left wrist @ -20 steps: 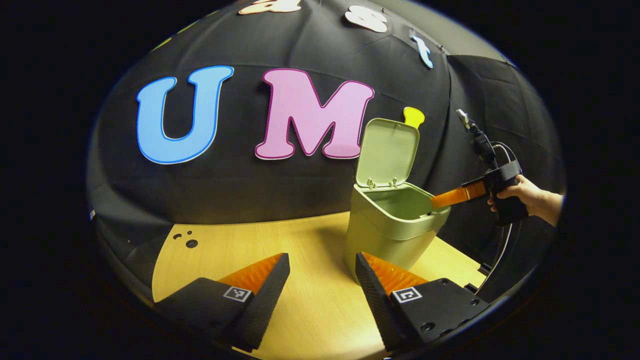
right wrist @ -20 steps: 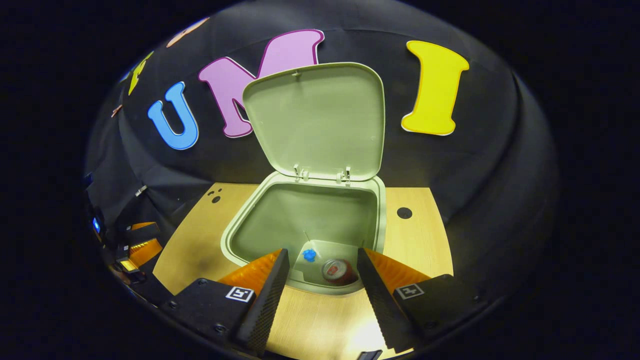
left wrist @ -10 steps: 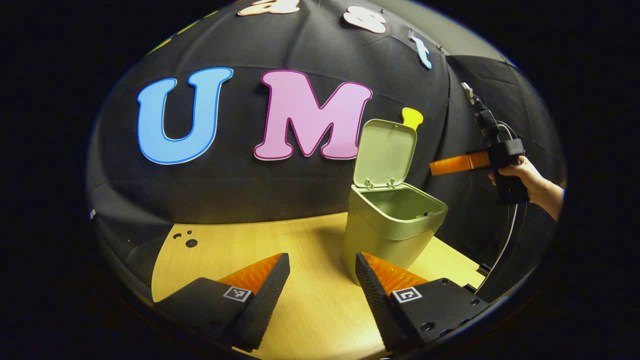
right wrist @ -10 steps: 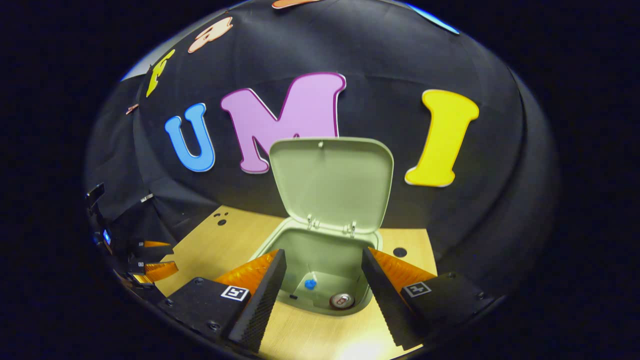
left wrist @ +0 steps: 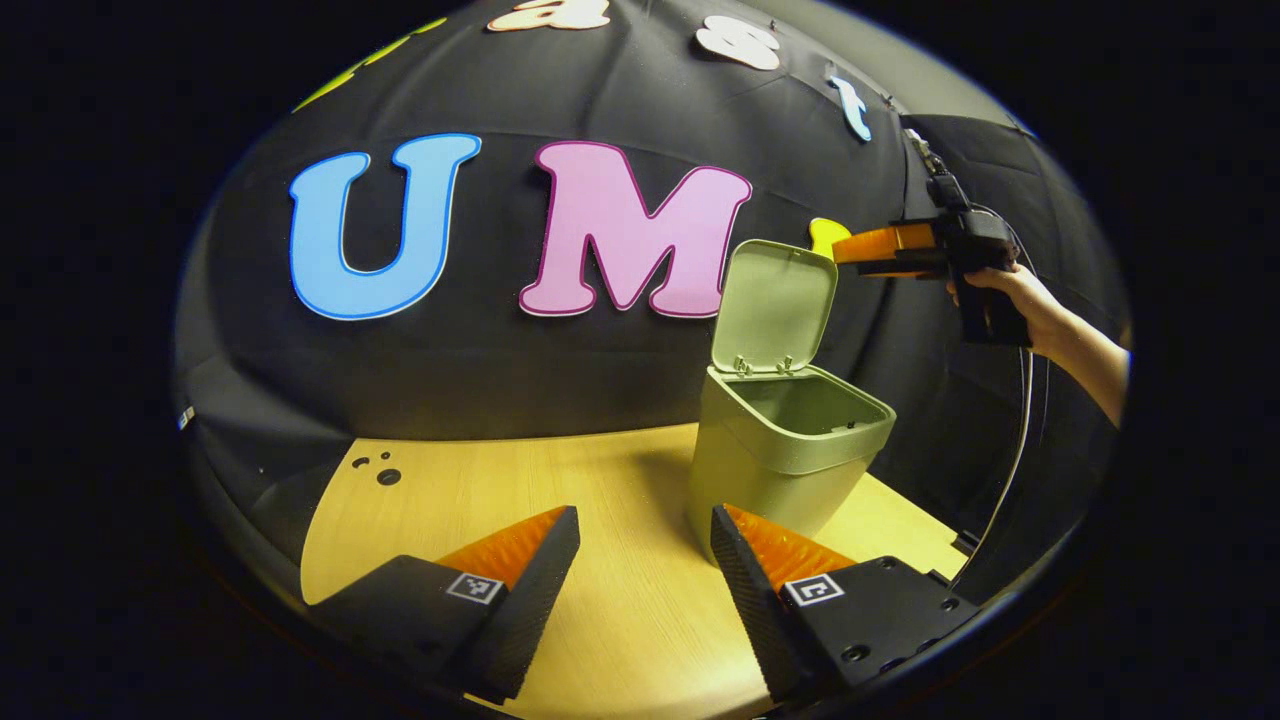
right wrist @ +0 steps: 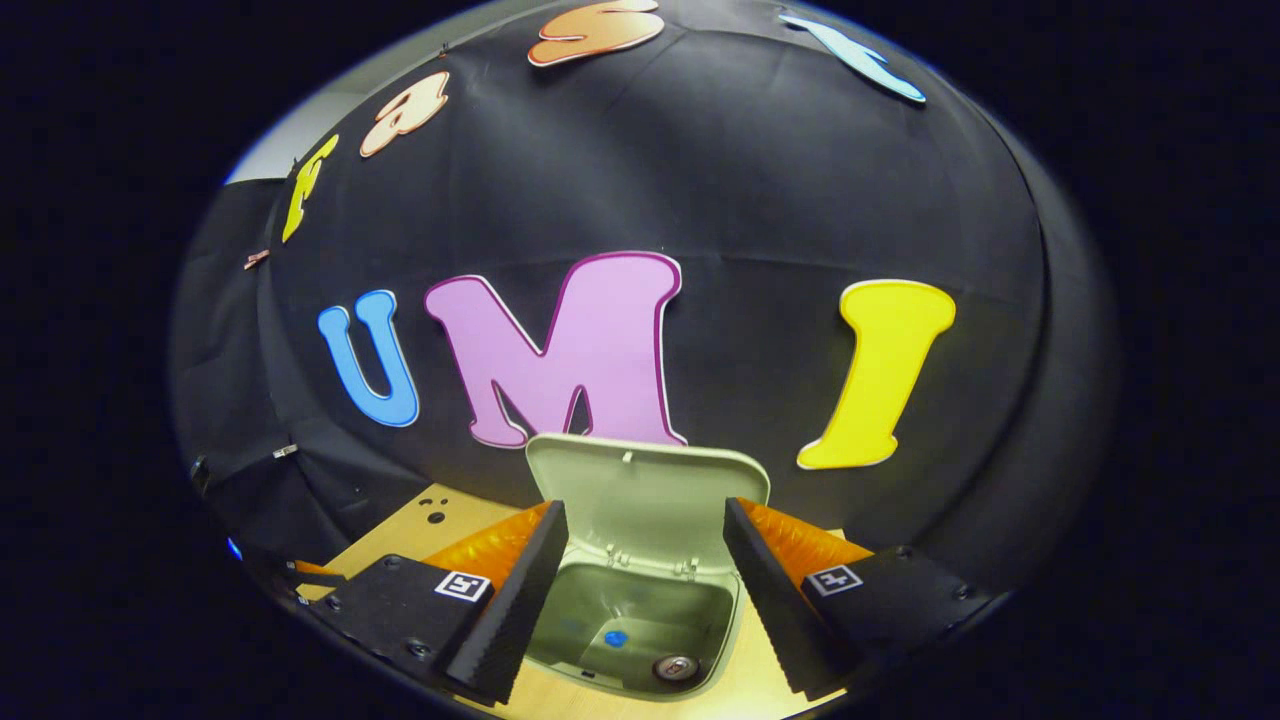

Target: Press the lid of the desktop garbage bin to open it, pick up the crumpled paper on the desktop and throw it into the bin, then pick up the pop can on the desktop and drop it into the bin, and finally close the garbage bin lid.

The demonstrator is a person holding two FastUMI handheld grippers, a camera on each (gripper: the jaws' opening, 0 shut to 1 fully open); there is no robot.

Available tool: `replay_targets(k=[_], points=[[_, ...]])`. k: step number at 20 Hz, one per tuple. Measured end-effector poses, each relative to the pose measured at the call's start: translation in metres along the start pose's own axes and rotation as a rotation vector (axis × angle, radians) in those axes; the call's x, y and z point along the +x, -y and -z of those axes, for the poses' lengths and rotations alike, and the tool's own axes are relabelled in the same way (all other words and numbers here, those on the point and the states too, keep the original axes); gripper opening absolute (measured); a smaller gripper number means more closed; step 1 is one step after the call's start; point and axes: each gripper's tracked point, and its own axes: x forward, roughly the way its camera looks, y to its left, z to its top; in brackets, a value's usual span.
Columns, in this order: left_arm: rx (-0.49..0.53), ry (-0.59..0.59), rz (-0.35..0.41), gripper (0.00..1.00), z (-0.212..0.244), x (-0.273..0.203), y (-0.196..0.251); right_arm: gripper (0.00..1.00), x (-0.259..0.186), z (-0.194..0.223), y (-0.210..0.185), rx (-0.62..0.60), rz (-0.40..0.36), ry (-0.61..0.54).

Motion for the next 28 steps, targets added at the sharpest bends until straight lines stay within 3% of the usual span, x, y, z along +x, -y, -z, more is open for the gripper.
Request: replay_targets(k=[7, 14, 28], points=[[-0.027, -0.011, -0.031, 0.87, 0.01, -0.009, -0.007, 0.98, 0.038, -0.027, 0.008, 0.042, 0.028, 0.059], [-0.036, -0.023, -0.061, 0.87, 0.016, -0.017, -0.019, 0.99, 0.066, -0.021, 0.019, 0.065, 0.071, 0.038], [-0.055, -0.012, -0.009, 0.87, 0.016, -0.012, 0.003, 0.99, -0.005, 0.033, -0.009, 0.02, -0.015, -0.107]])
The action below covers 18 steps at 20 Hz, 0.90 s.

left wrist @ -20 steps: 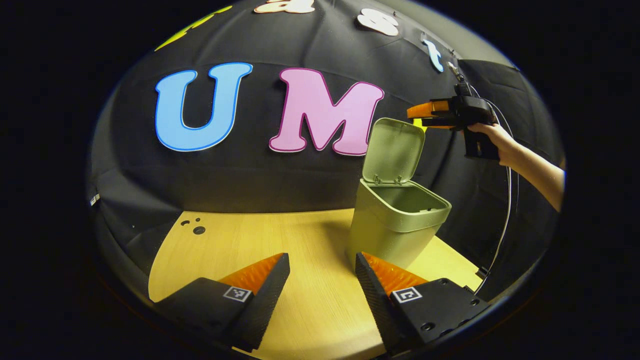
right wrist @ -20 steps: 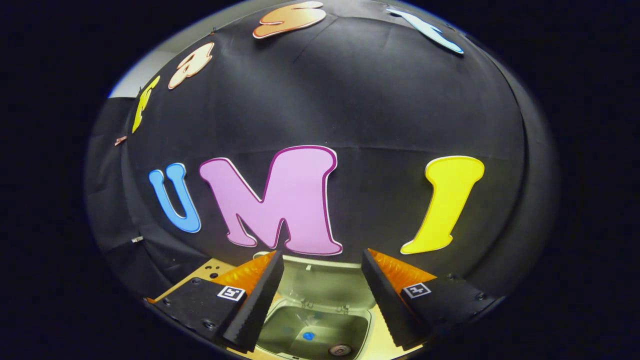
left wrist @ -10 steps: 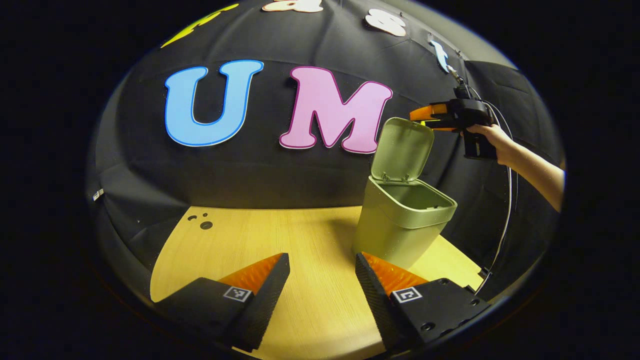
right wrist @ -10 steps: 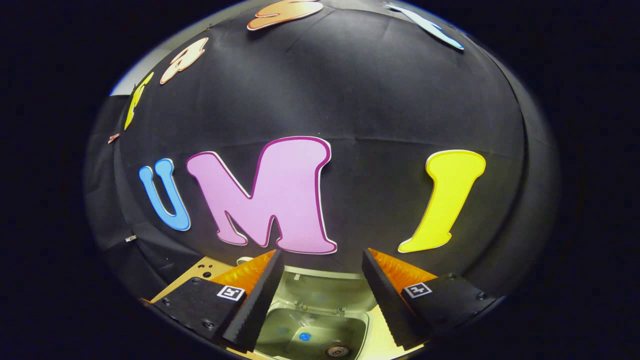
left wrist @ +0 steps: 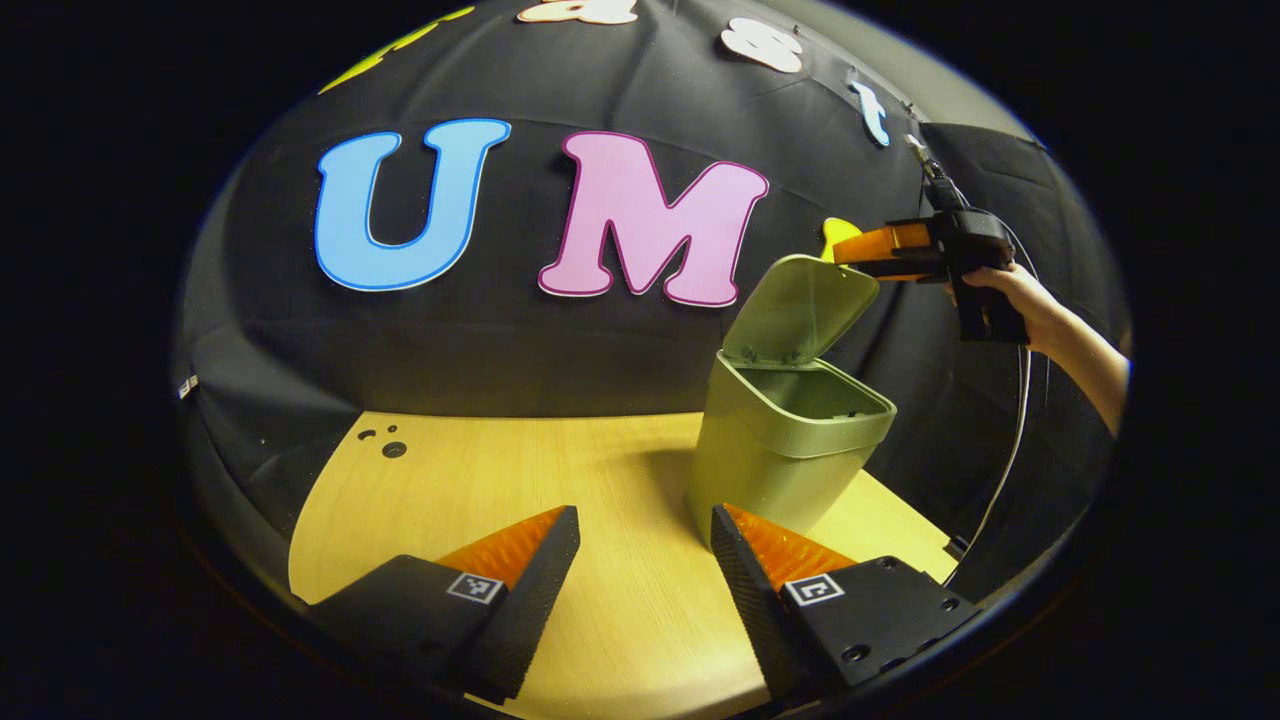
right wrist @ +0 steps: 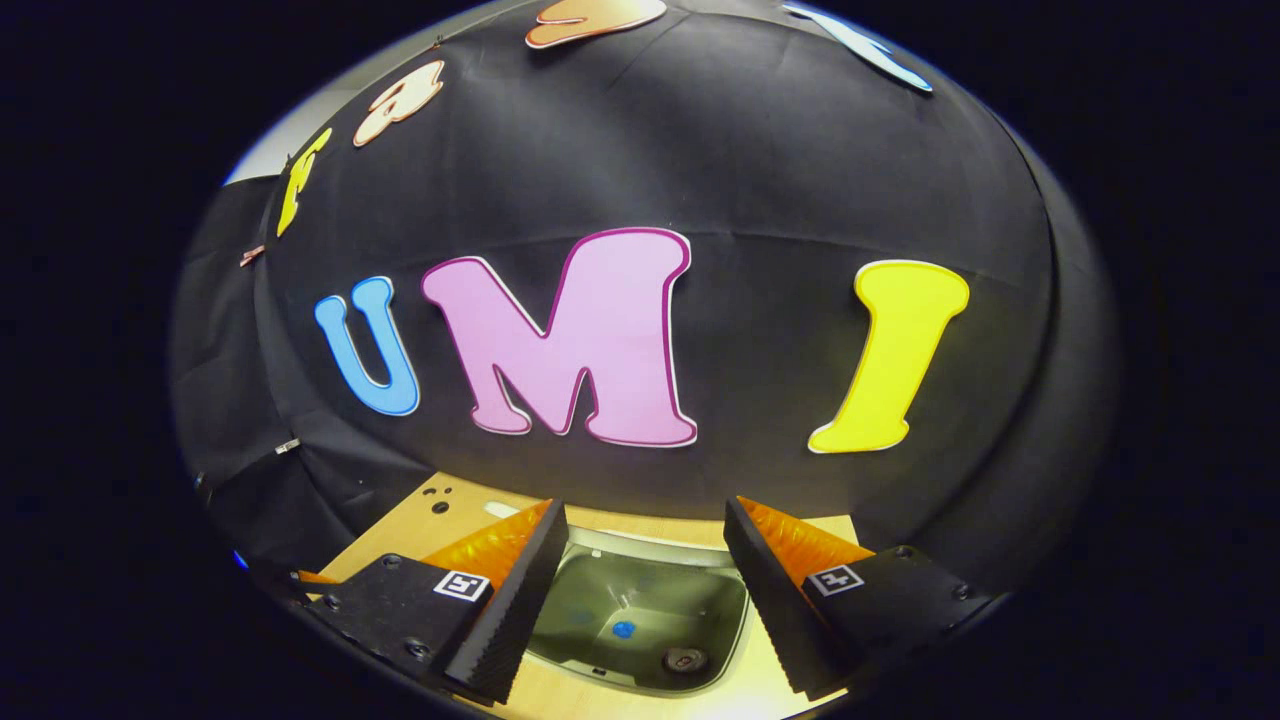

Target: Press the lid of the desktop garbage bin to open it, pick up the crumpled paper on the desktop and throw it into the bin, then pick up the pop can on the desktop and drop it into the bin, and finally close the garbage bin lid.

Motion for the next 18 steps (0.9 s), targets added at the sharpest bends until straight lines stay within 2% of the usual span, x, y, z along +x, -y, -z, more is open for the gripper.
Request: replay_targets(k=[5, 10, 18], points=[[-0.008, -0.002, -0.003, 0.87, 0.002, 0.005, 0.001, 0.99, -0.014, 0.025, -0.006, -0.003, -0.014, -0.028], [-0.118, 0.003, 0.081, 0.84, 0.004, 0.003, 0.018, 0.99, -0.023, 0.052, -0.012, -0.015, -0.02, -0.049], [-0.128, 0.019, 0.071, 0.83, -0.002, 0.002, 0.017, 0.99, -0.03, 0.108, -0.017, -0.06, -0.021, -0.099]])
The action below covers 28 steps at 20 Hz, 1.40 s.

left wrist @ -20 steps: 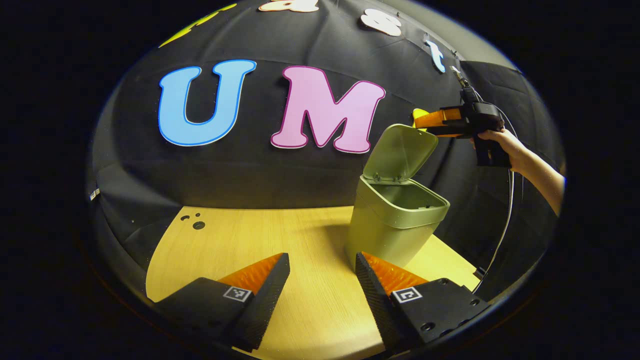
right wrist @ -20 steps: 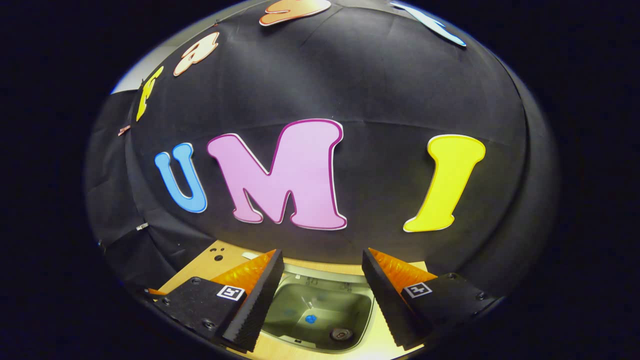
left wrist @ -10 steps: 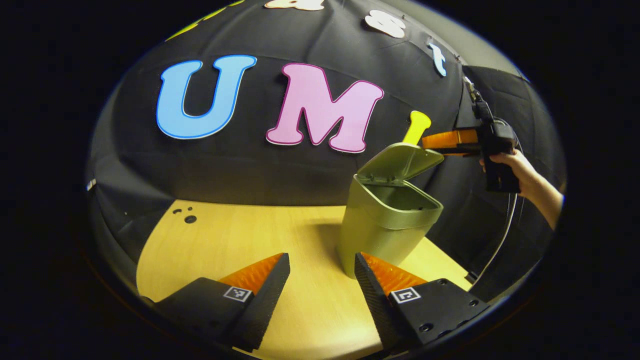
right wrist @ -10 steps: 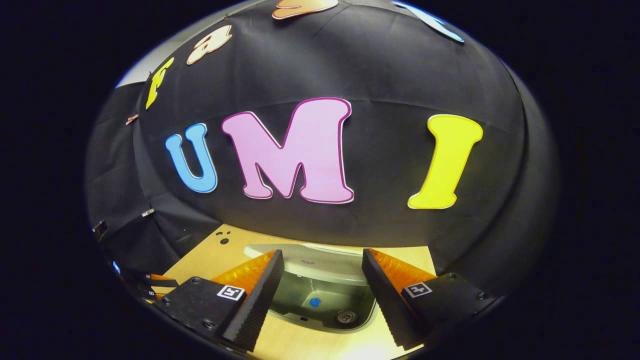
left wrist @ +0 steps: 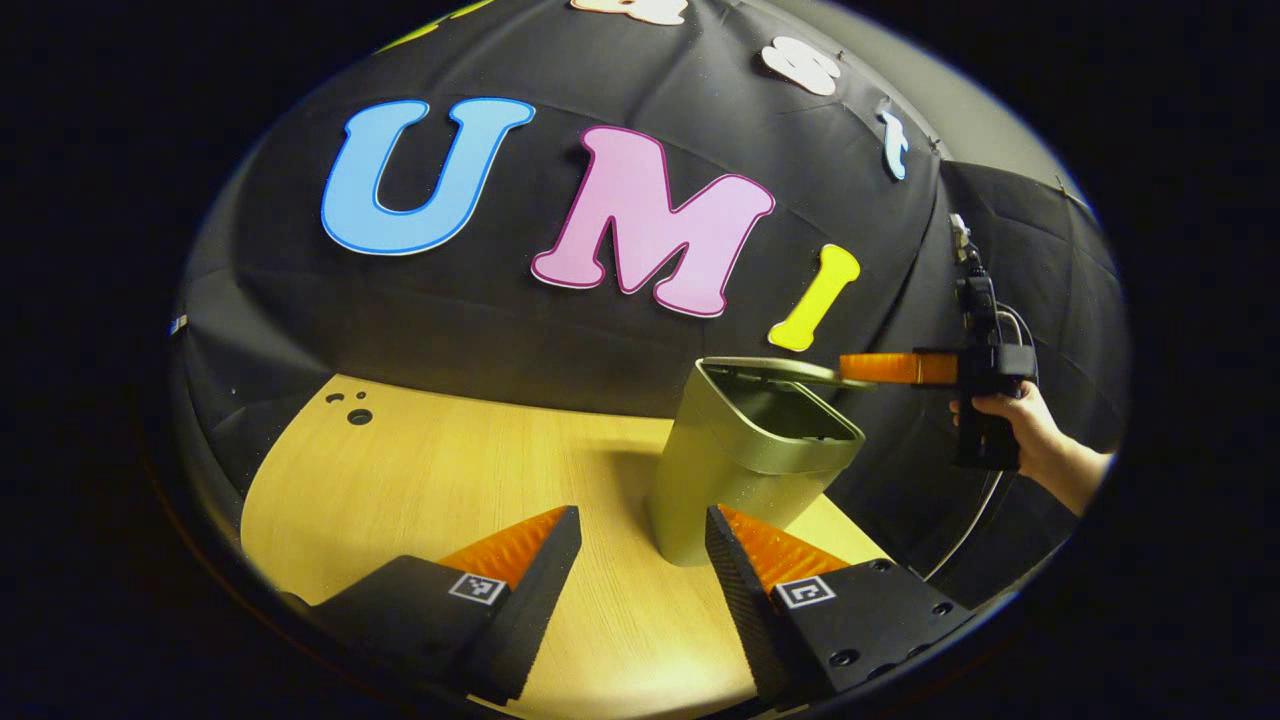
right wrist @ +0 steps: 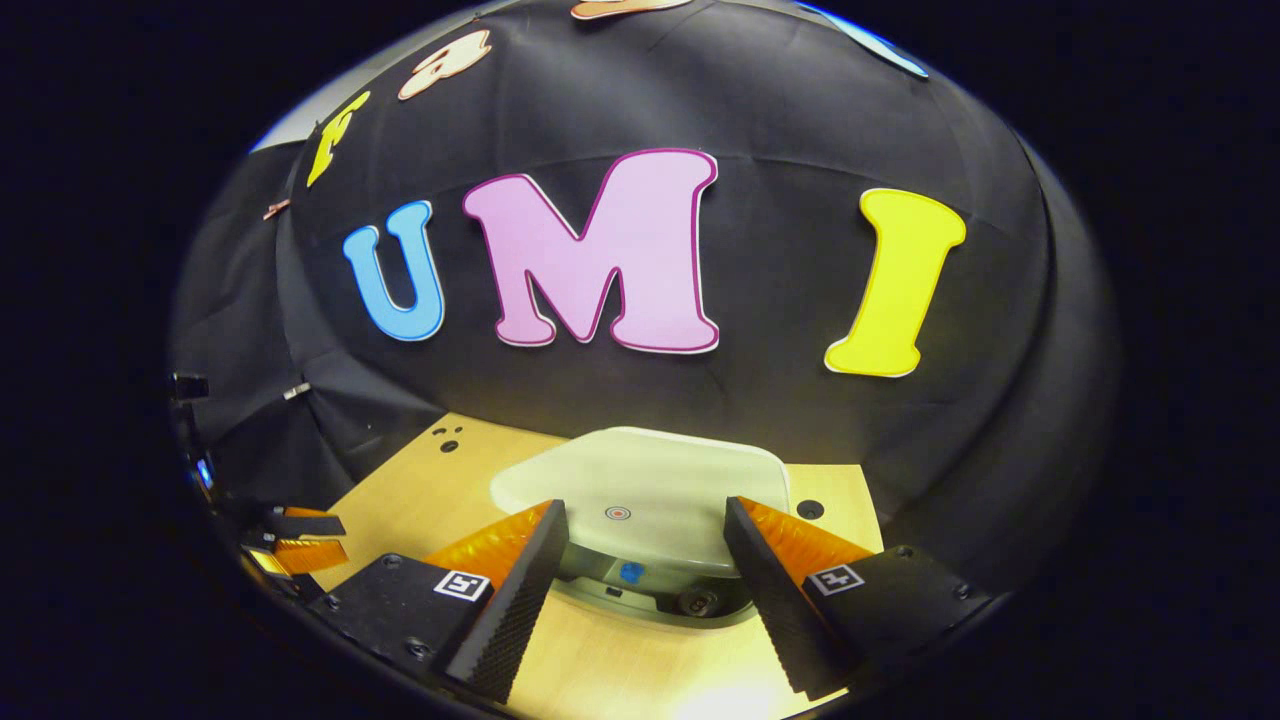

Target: Press the lid of the desktop garbage bin to open it, pick up the crumpled paper on the desktop and throw it into the bin, then pick up the pop can on the desktop and drop it into the bin, and finally close the garbage bin lid.

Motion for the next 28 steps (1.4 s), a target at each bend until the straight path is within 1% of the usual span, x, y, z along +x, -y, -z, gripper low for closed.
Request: replay_targets(k=[4, 7, 12, 16, 17, 18, 21, 24, 25, 26, 28], points=[[0.014, 0.001, 0.003, 0.84, 0.0, -0.002, 0.004, 0.99, 0.007, 0.026, -0.003, -0.014, 0.01, -0.041], [0.016, 0.002, -0.001, 0.85, 0.0, -0.004, 0.004, 0.99, 0.012, 0.032, -0.004, -0.005, 0.011, -0.05], [0.009, -0.001, -0.018, 0.84, 0.0, -0.006, -0.003, 0.99, 0.019, 0.045, -0.004, -0.012, 0.023, -0.097], [-0.002, -0.003, -0.026, 0.85, 0.001, -0.006, -0.006, 0.99, 0.021, 0.05, -0.005, -0.013, 0.009, -0.126], [-0.005, -0.004, -0.027, 0.85, 0.001, -0.005, -0.006, 0.94, 0.021, 0.052, -0.005, -0.023, -0.005, -0.131], [-0.006, -0.005, -0.027, 0.84, 0.001, -0.004, -0.007, 1.0, 0.022, 0.052, -0.005, -0.044, -0.014, -0.13], [-0.003, -0.002, -0.027, 0.85, 0.001, -0.002, -0.007, 1.0, 0.018, 0.056, -0.006, -0.114, -0.008, -0.133], [-0.003, -0.001, -0.021, 0.84, -0.001, 0.0, -0.005, 1.0, 0.022, 0.058, -0.008, -0.09, -0.024, -0.156], [-0.002, -0.001, -0.019, 0.85, -0.001, 0.0, -0.004, 0.94, 0.023, 0.057, -0.008, -0.095, -0.026, -0.159], [-0.001, 0.001, -0.017, 0.84, -0.002, 0.0, -0.004, 1.0, 0.023, 0.057, -0.008, -0.103, -0.027, -0.162], [-0.002, 0.002, -0.013, 0.85, -0.001, -0.002, -0.002, 1.0, 0.025, 0.058, -0.01, -0.094, -0.026, -0.166]])
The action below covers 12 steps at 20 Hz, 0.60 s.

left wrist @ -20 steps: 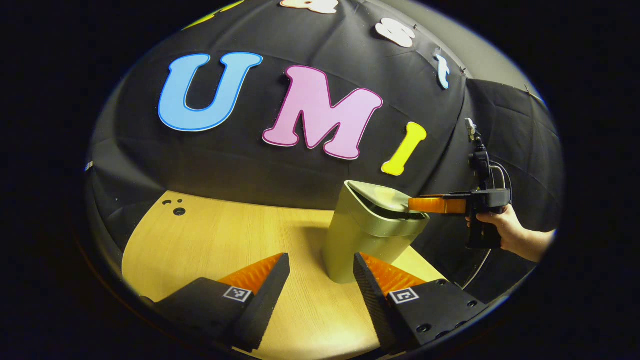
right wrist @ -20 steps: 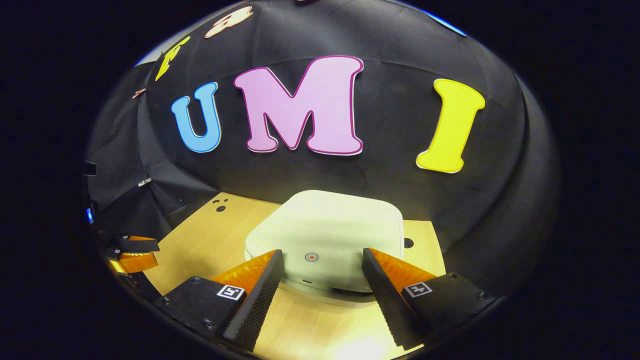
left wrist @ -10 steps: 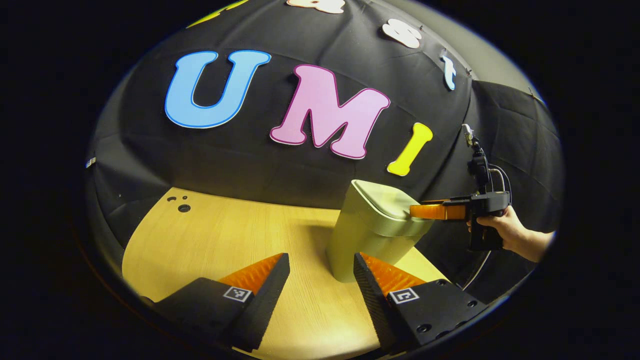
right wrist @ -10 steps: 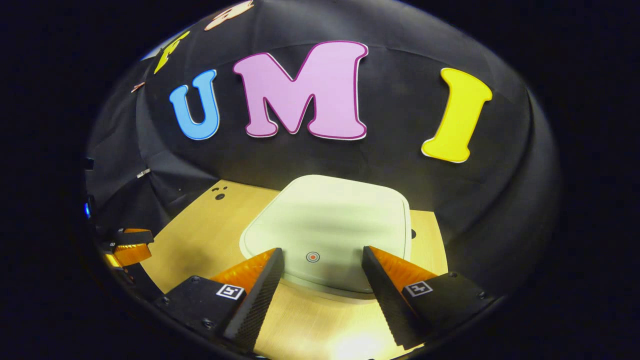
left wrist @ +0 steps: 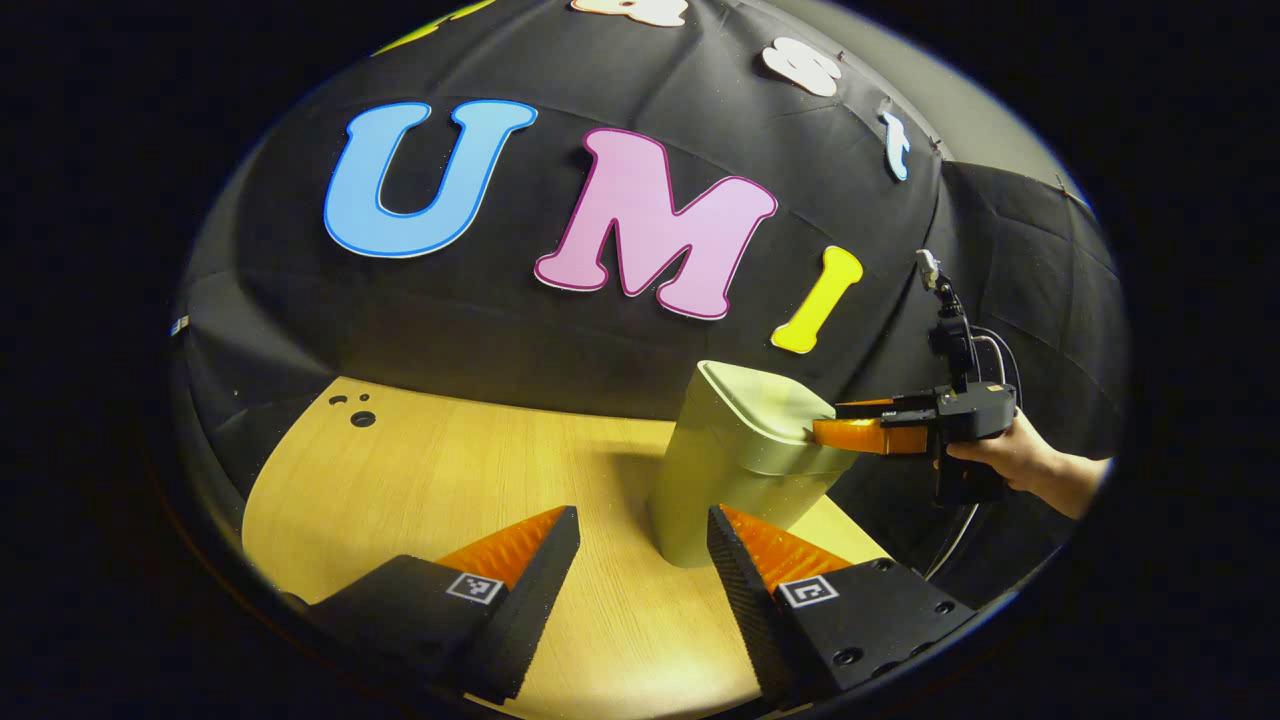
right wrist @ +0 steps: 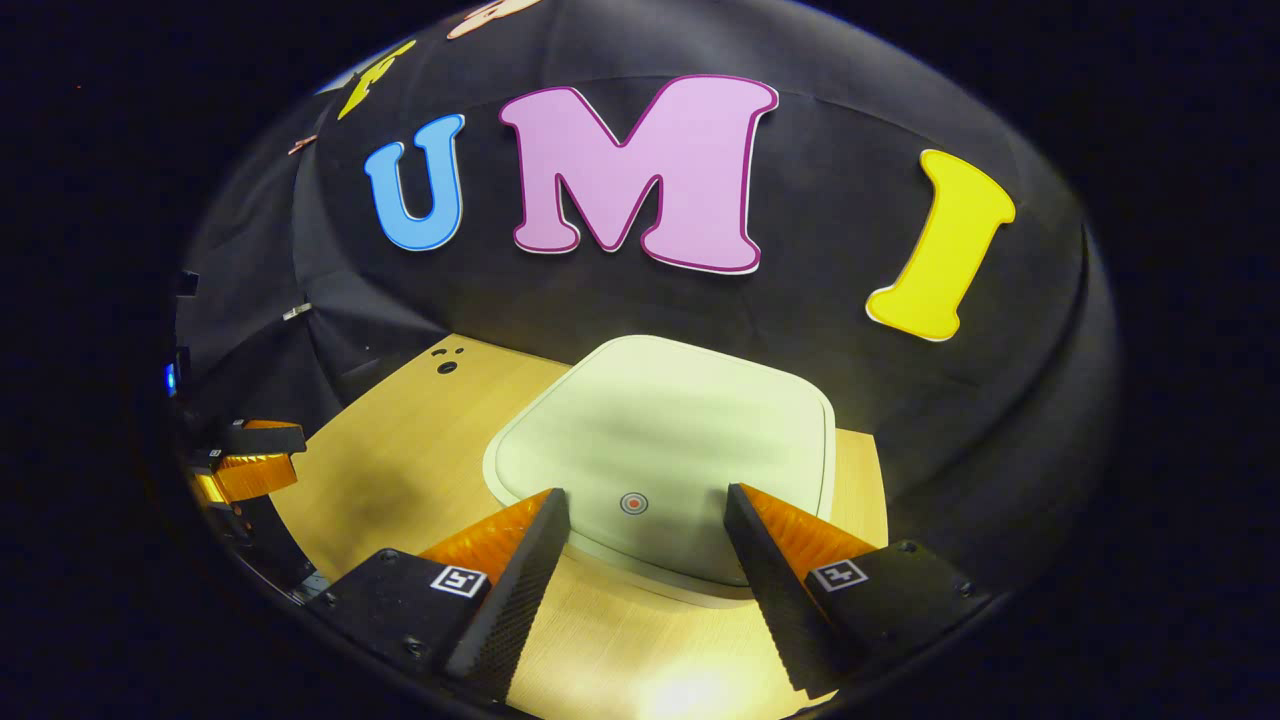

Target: Press the lid of the desktop garbage bin to open it, pick up the crumpled paper on the desktop and throw it into the bin, then pick up the pop can on the desktop and drop it into the bin, and finally close the garbage bin lid.

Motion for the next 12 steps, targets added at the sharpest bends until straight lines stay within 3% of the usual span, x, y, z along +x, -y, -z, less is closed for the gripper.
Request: replay_targets(k=[6, 12], points=[[-0.003, 0.008, 0.007, 0.85, 0.0, -0.005, 0.001, 1.0, -0.001, 0.002, -0.002, -0.016, -0.002, -0.078], [-0.016, 0.014, 0.001, 0.85, 0.003, -0.015, -0.004, 1.0, -0.001, -0.009, -0.005, -0.032, 0.003, -0.032]])
